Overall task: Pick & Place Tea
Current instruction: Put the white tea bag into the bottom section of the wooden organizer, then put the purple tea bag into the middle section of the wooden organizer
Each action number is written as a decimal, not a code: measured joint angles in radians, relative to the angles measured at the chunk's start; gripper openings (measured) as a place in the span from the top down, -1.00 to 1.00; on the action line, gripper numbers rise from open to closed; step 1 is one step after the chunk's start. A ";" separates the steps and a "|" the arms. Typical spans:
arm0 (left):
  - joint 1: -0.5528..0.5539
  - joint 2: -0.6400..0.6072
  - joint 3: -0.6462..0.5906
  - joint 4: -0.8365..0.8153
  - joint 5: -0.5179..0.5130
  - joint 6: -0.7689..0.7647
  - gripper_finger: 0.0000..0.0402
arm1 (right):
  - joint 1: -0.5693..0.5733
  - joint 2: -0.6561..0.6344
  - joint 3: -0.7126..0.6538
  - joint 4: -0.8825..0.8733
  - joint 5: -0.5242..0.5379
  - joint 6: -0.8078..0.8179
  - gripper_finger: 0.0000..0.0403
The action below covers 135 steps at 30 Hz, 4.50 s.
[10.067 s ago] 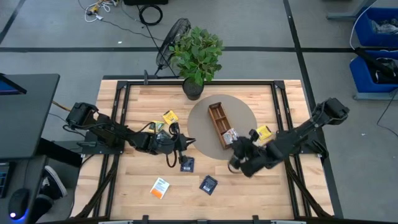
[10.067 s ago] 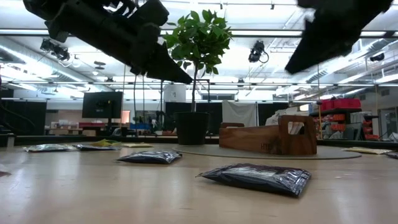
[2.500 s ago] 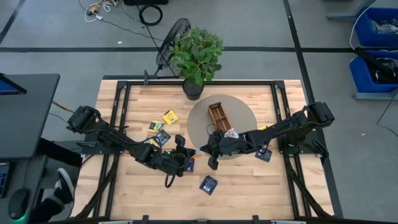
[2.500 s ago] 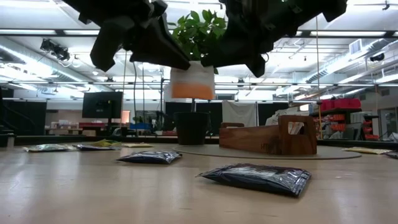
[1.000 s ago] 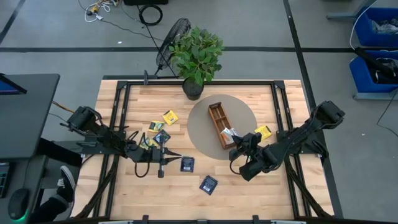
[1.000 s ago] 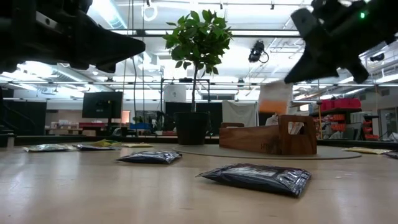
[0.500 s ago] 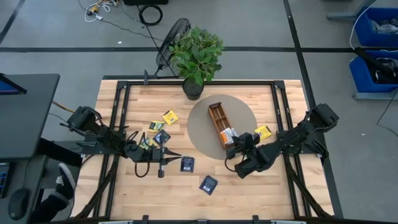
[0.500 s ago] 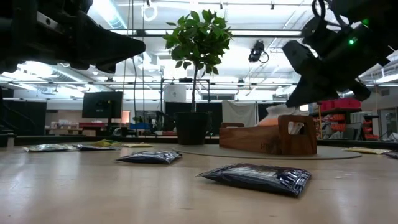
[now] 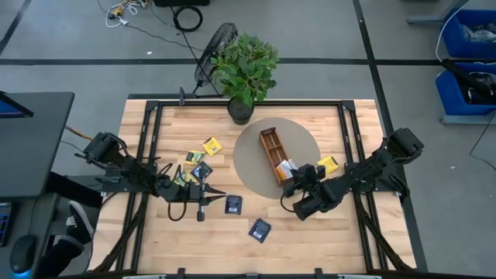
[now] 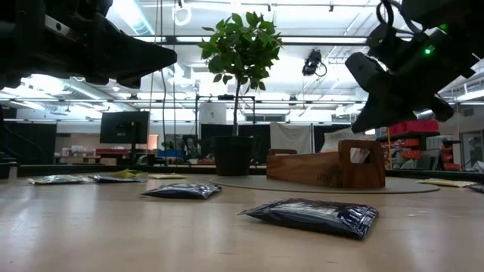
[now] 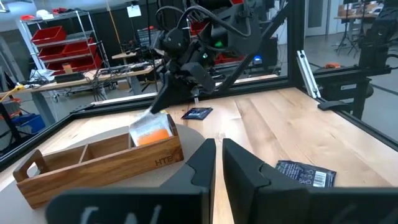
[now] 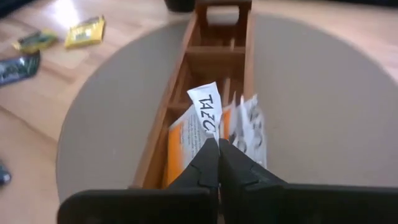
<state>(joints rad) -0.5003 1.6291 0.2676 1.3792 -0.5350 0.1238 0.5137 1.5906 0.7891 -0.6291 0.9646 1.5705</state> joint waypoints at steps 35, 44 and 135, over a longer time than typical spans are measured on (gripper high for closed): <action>0.000 0.000 0.001 -0.001 0.000 -0.008 0.84 | -0.179 -0.233 0.001 0.106 -0.330 -0.465 0.10; 0.000 0.000 0.001 -0.003 0.000 -0.008 0.84 | -0.312 -0.232 0.001 0.112 -0.491 -0.575 0.27; 0.200 0.001 0.280 -1.018 0.345 -0.454 0.18 | 0.001 -0.232 0.001 0.422 -0.183 -0.925 -0.18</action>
<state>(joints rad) -0.3008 1.6299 0.5476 0.3609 -0.1901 -0.3301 0.5148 1.3582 0.7898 -0.2068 0.7812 0.6456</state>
